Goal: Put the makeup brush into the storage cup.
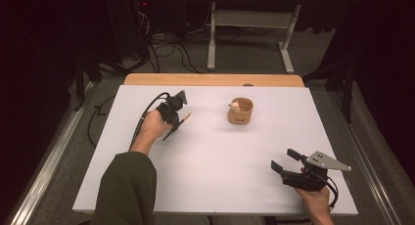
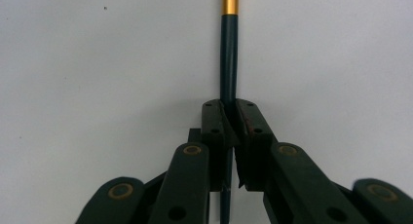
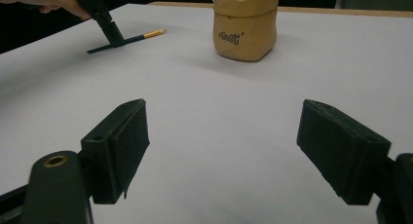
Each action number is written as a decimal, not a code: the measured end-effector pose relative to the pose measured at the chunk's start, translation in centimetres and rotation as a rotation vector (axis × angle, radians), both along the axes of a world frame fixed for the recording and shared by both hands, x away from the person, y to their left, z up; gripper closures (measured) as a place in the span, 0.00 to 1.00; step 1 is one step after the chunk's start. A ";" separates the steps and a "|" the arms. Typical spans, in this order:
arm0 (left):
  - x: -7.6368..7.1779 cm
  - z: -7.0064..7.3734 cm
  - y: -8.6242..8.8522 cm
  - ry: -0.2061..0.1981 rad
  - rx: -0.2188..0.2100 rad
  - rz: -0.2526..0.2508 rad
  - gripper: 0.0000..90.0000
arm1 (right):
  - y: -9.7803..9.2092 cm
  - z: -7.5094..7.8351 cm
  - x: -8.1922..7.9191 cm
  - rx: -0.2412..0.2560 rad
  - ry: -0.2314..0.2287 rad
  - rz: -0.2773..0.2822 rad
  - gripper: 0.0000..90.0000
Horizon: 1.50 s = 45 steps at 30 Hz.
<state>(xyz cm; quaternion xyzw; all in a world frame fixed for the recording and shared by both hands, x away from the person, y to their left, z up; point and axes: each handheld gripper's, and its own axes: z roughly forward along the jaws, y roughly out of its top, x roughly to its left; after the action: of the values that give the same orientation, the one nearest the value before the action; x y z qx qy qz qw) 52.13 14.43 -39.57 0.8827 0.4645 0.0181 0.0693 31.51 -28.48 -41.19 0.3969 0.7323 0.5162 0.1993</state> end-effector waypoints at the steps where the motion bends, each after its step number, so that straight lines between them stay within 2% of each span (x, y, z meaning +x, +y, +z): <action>1: 0.1 0.0 0.1 0.006 -0.005 0.004 0.92 | 0.0 0.0 0.0 0.000 0.001 -0.002 0.23; 4: 0.1 0.0 0.1 0.004 -0.004 0.006 0.93 | 0.0 0.1 0.0 0.003 -0.003 0.000 0.23; 5: 0.1 0.1 0.2 -0.006 0.010 0.011 0.93 | 0.0 0.0 -0.1 0.002 -0.001 -0.002 0.23; 10: 0.0 0.4 0.5 -0.012 0.004 0.019 0.93 | -0.2 0.1 -0.1 0.008 -0.007 -0.002 0.23; 18: -0.5 1.6 0.9 -0.040 -0.042 0.017 0.93 | 0.1 0.0 -0.1 -0.005 -0.002 0.002 0.23; 25: -1.3 2.9 0.8 -0.086 -0.089 0.005 0.93 | 0.1 0.1 -0.1 -0.007 -0.010 0.004 0.24; 30: -1.5 3.5 1.0 -0.105 -0.123 0.004 0.93 | 0.0 0.0 -0.1 -0.005 -0.004 0.000 0.24; 33: -1.9 4.1 1.2 -0.121 -0.151 -0.003 0.93 | 0.0 0.0 -0.1 -0.001 -0.004 -0.001 0.24; 45: -3.3 5.7 1.3 -0.179 -0.215 -0.032 0.93 | 0.1 0.0 -0.1 -0.002 -0.003 -0.004 0.24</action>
<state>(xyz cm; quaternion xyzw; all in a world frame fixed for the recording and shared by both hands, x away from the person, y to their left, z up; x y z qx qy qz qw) 48.84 15.71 -33.83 0.8723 0.4416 0.0458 0.2050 31.40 -28.40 -41.15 0.3972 0.7318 0.5157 0.2018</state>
